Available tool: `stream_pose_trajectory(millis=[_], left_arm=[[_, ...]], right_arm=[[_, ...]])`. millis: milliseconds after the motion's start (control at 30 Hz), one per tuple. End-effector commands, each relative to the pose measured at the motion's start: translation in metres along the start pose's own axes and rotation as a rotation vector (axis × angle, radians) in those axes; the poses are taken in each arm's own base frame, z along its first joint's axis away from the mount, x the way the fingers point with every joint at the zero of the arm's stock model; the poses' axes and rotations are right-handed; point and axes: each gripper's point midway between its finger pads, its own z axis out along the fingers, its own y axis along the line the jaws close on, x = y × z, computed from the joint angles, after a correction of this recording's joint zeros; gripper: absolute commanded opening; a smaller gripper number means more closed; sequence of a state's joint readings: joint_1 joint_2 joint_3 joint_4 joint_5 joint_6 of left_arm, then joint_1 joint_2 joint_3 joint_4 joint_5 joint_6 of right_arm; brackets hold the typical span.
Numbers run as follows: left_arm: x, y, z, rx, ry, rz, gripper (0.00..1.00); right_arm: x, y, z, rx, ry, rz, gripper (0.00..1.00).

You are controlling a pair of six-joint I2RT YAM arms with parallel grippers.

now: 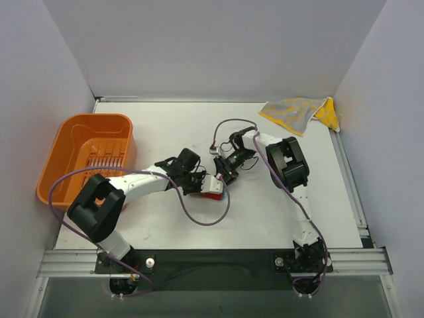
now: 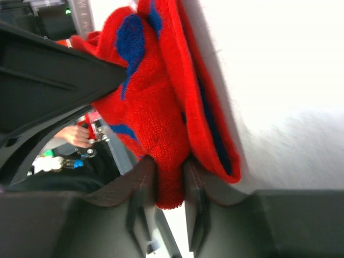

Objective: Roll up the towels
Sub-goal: Roll the towel, then place the rolled towel into the container

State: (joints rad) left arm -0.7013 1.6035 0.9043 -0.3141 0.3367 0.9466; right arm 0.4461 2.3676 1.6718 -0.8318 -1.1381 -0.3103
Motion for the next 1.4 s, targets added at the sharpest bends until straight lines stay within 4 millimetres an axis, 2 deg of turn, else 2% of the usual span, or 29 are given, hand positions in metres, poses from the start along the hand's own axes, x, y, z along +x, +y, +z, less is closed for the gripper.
stream_pose_trajectory(millis=[0, 33, 67, 100, 133, 167, 200, 233, 267, 300, 333, 400, 500, 667, 700, 900, 1100, 1367], left_arm=[[0.003, -0.021, -0.001, 0.158, 0.043, -0.095, 0.19], [0.004, -0.023, -0.002, 0.181, 0.050, -0.131, 0.17], [0.010, -0.035, -0.002, 0.249, 0.074, -0.189, 0.16], [0.006, -0.023, -0.007, 0.246, 0.062, -0.250, 0.15], [0.006, -0.021, -0.009, 0.265, 0.062, -0.298, 0.14], [0.008, -0.031, -0.009, 0.335, 0.070, -0.391, 0.14], [0.007, -0.010, -0.014, 0.310, 0.047, -0.450, 0.13], [0.007, -0.006, -0.015, 0.324, 0.040, -0.493, 0.13], [0.012, -0.009, -0.014, 0.371, 0.051, -0.559, 0.13], [0.011, -0.003, -0.016, 0.385, 0.024, -0.620, 0.13], [0.005, 0.010, -0.018, 0.380, -0.004, -0.638, 0.14], [0.009, 0.012, -0.014, 0.412, -0.001, -0.711, 0.14], [0.005, 0.023, -0.013, 0.441, -0.039, -0.767, 0.17], [0.008, 0.028, -0.008, 0.489, -0.069, -0.841, 0.19], [0.010, 0.029, -0.007, 0.496, -0.071, -0.851, 0.20], [0.020, 0.038, 0.000, 0.523, -0.080, -0.935, 0.20], [0.023, 0.045, 0.004, 0.538, -0.098, -0.985, 0.21], [0.032, 0.045, 0.012, 0.563, -0.098, -1.056, 0.22]], right_arm=[[-0.004, -0.020, -0.027, 0.157, -0.009, -0.022, 0.26], [-0.009, -0.014, -0.038, 0.181, -0.034, -0.045, 0.39], [-0.012, -0.012, -0.046, 0.189, -0.056, -0.052, 0.46], [-0.015, -0.012, -0.058, 0.199, -0.085, -0.051, 0.54], [-0.018, -0.003, -0.067, 0.199, -0.116, -0.071, 0.63], [-0.019, 0.001, -0.074, 0.194, -0.138, -0.073, 0.66], [-0.020, 0.003, -0.079, 0.193, -0.156, -0.073, 0.67], [-0.019, 0.008, -0.087, 0.191, -0.189, -0.079, 0.67], [-0.018, 0.010, -0.089, 0.188, -0.202, -0.079, 0.68], [-0.015, 0.012, -0.090, 0.184, -0.211, -0.066, 0.68], [-0.012, 0.016, -0.090, 0.180, -0.226, -0.073, 0.68], [-0.010, 0.023, -0.087, 0.153, -0.246, -0.045, 0.67], [-0.011, 0.022, -0.081, 0.145, -0.288, 0.012, 0.67], [-0.031, 0.008, -0.070, 0.158, -0.356, 0.066, 0.66], [-0.040, 0.006, -0.071, 0.161, -0.384, 0.043, 0.66], [-0.058, 0.002, -0.059, 0.159, -0.418, 0.056, 0.66], [-0.055, 0.006, -0.034, 0.151, -0.374, 0.039, 0.66], [-0.048, 0.002, -0.019, 0.131, -0.358, 0.057, 0.63]])
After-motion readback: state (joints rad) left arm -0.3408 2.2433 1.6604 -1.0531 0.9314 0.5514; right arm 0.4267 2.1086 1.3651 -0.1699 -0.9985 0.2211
